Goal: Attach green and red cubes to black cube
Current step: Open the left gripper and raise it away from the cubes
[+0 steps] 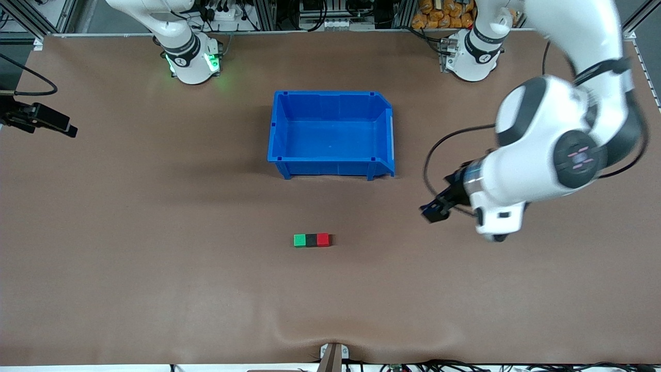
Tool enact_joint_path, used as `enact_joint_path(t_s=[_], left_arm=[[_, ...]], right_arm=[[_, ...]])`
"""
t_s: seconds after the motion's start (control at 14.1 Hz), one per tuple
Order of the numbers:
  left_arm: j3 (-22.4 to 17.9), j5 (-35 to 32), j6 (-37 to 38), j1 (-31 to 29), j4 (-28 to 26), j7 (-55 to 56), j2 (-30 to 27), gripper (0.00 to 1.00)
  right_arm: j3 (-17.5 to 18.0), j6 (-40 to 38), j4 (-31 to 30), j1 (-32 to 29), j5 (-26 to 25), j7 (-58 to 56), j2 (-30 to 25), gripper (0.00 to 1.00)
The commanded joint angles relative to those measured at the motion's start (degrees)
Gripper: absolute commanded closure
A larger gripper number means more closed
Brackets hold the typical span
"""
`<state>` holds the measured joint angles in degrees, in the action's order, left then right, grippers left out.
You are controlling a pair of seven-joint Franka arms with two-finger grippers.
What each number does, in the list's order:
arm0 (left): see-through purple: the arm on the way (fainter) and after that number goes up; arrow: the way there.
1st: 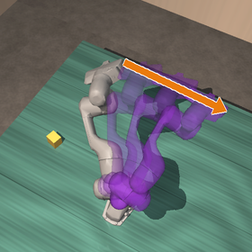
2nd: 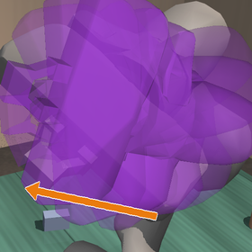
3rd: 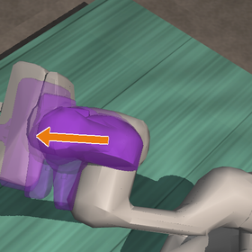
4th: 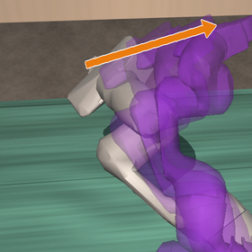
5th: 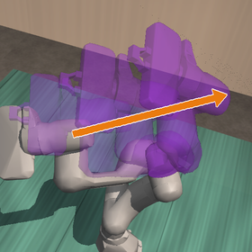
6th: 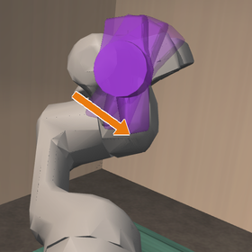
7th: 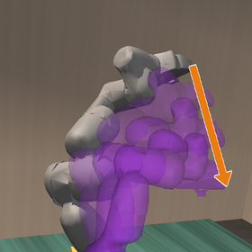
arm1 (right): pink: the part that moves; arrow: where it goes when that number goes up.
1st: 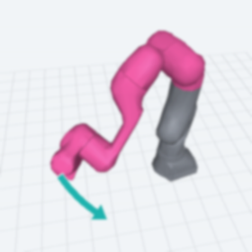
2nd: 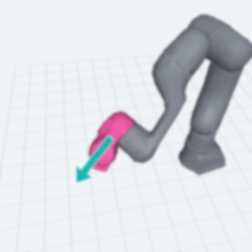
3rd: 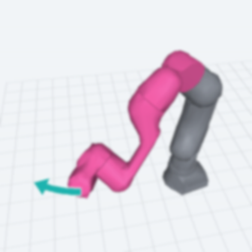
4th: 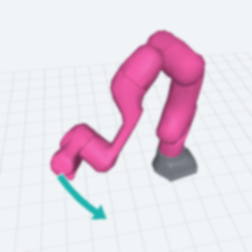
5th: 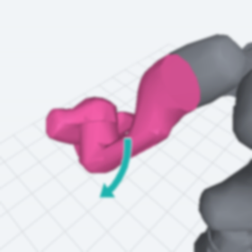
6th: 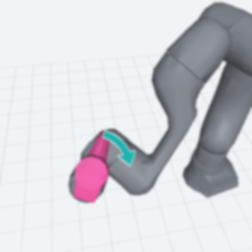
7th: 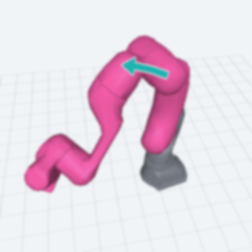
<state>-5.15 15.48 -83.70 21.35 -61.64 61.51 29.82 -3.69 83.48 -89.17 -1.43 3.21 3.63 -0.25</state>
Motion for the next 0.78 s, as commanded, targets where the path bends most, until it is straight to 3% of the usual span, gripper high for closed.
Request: enact_joint_path(t_s=[0.0, 0.21, 0.43, 0.71], left_arm=[[0.49, -4.30, -0.24, -2.10, -12.95, -11.79, -11.16, 0.00], [0.67, -12.92, -0.24, -1.93, -21.48, -23.06, -19.60, 0.00], [0.75, -18.89, -0.24, -2.19, -25.45, -31.76, -24.97, 0.00], [0.58, -19.00, -1.30, -5.96, -32.75, -45.74, -33.15, 0.00]], right_arm=[[0.00, -0.25, 0.23, -0.07, -0.22, 0.77, -0.27, 0.00], [0.00, -0.33, 0.23, 0.02, -0.13, 0.77, -0.19, 0.00], [0.00, -0.33, 0.23, 0.37, -0.22, 0.77, -0.18, 0.00], [0.09, -0.34, 0.23, 0.20, 0.04, 0.77, -0.18, 0.00]])
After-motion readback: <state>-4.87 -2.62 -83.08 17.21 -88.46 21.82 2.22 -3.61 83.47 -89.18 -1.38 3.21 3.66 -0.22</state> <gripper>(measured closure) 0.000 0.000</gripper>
